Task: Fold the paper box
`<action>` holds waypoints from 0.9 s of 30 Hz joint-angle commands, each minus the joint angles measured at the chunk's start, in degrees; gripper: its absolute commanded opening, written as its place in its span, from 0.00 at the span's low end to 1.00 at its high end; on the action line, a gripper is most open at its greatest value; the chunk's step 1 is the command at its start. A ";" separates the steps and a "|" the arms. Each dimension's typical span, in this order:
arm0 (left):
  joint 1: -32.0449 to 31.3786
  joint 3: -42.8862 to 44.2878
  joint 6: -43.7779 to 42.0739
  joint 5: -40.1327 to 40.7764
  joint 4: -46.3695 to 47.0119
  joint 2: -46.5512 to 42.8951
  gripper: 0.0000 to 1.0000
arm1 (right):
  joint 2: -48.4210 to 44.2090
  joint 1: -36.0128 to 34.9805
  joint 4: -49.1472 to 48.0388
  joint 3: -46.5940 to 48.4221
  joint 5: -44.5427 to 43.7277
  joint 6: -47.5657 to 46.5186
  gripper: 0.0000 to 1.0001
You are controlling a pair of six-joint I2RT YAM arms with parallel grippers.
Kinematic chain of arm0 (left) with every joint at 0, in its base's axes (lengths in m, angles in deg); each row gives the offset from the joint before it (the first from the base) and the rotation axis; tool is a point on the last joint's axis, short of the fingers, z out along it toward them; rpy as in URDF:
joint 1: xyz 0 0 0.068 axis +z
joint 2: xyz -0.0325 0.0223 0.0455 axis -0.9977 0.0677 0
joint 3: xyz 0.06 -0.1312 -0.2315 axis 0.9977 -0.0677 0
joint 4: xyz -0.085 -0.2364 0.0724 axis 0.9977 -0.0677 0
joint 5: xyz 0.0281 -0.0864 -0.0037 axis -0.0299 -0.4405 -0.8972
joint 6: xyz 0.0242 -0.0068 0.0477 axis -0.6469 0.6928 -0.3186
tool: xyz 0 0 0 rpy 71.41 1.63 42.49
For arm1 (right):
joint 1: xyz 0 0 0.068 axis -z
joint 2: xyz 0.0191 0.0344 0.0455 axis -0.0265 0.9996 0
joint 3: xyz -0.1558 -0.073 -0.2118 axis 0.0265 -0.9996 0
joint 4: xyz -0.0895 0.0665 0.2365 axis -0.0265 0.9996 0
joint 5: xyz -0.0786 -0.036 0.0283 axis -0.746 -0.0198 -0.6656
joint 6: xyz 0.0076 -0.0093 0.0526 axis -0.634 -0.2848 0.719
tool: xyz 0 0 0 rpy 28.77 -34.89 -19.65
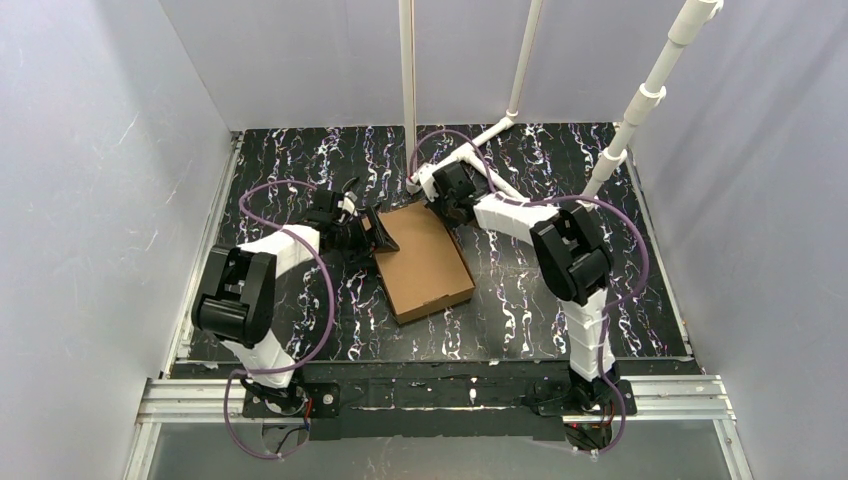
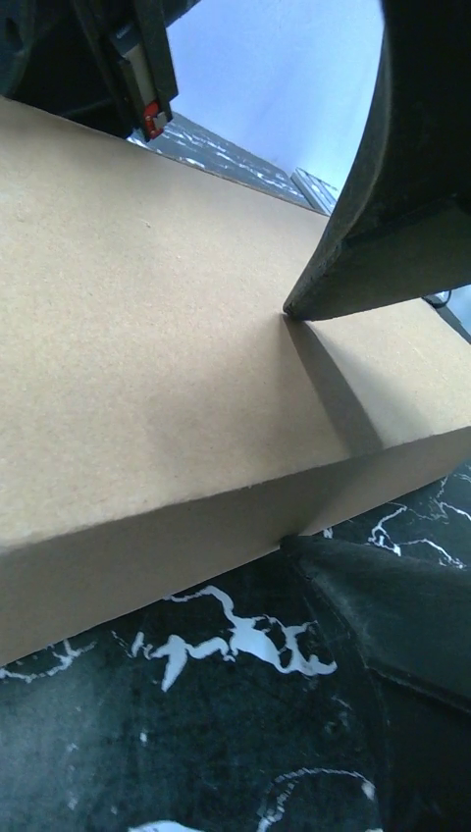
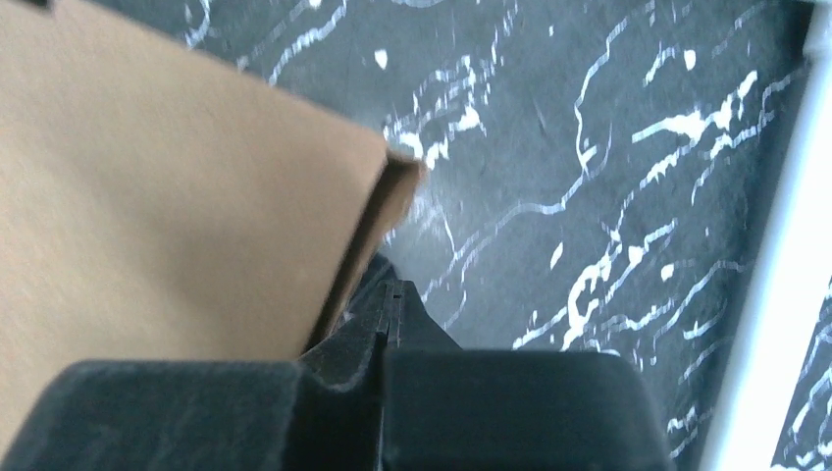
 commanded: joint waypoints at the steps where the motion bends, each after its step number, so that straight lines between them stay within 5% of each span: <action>1: -0.49 -0.44 -2.98 4.79 -6.44 -5.75 0.78 | -7.82 -0.08 0.08 -5.99 -2.72 -0.10 0.01; 4: -0.48 -3.45 -1.86 5.28 -6.85 -10.47 0.79 | -13.66 0.01 0.37 -11.42 -2.54 -0.79 0.01; 5: -2.01 -8.97 1.75 2.82 -3.83 -15.83 0.79 | -20.18 -1.16 0.43 -19.25 4.05 0.85 0.01; 10: -9.69 -10.26 5.33 3.86 -0.53 -13.34 0.79 | -21.58 -9.20 -0.09 -23.96 11.00 1.95 0.01; 14: -11.31 -10.56 5.45 6.79 -0.25 -13.94 0.79 | -21.72 -8.21 4.54 -19.49 6.49 1.07 0.01; 19: -11.34 -10.44 -0.02 13.27 -9.78 -24.18 0.81 | -32.91 -2.18 3.94 -23.32 1.07 -3.20 0.01; 23: -10.79 -13.64 -1.66 15.62 -11.68 -37.09 0.93 | -44.57 3.43 7.49 -26.58 11.02 -10.49 0.35; 27: -9.53 -21.05 3.68 13.68 -6.72 -49.11 0.98 | -50.13 6.25 15.43 -27.76 27.31 -15.12 0.96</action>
